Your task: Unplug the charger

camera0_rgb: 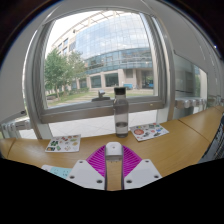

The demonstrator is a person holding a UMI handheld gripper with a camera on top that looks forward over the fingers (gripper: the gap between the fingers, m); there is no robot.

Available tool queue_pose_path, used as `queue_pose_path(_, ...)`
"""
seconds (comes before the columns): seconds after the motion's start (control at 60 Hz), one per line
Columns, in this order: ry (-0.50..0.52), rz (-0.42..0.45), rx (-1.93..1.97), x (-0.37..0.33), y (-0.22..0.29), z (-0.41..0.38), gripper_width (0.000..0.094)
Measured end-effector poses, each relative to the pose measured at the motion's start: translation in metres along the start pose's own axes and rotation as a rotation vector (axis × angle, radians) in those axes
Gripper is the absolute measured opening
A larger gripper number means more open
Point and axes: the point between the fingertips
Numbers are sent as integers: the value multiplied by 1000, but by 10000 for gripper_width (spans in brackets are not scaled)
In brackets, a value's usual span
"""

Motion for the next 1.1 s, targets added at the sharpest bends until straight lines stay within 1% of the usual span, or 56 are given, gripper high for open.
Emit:
queue_pose_path(0.083, 17, -83, 1, 14, -47, 6, 178)
queue_pose_path(0.2, 64, -148, 26, 27, -82, 9, 188)
queue_pose_path(0.283, 86, -178, 49, 33, -103, 9, 190)
queue_pose_path(0.433, 89, -188, 72, 33, -108, 15, 259)
queue_pose_path(0.45, 87, -189, 71, 33, -109, 16, 274)
queue_pose_path(0.483, 80, -193, 68, 33, -110, 19, 333)
queue_pose_path(0.55, 65, -191, 59, 31, -106, 26, 526)
queue_pose_path(0.583, 61, -183, 55, 28, -103, 29, 590)
queue_pose_path(0.7, 77, -123, 61, 3, -77, 33, 680)
queue_pose_path(0.75, 87, -94, 57, -12, -66, 36, 710)
queue_pose_path(0.883, 119, -39, 14, -59, -52, 37, 746)
queue_pose_path(0.983, 131, -11, -23, -97, -58, 37, 764)
queue_pose_path(1.1, 146, -14, -82, -130, -75, 37, 768)
Point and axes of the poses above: the point between the fingertips, and its own axes, seen from behind it with the camera up: z to the right, y up, x forward, the way the camera looks, and after that the axes turned 9 degrees about -x, right-handed
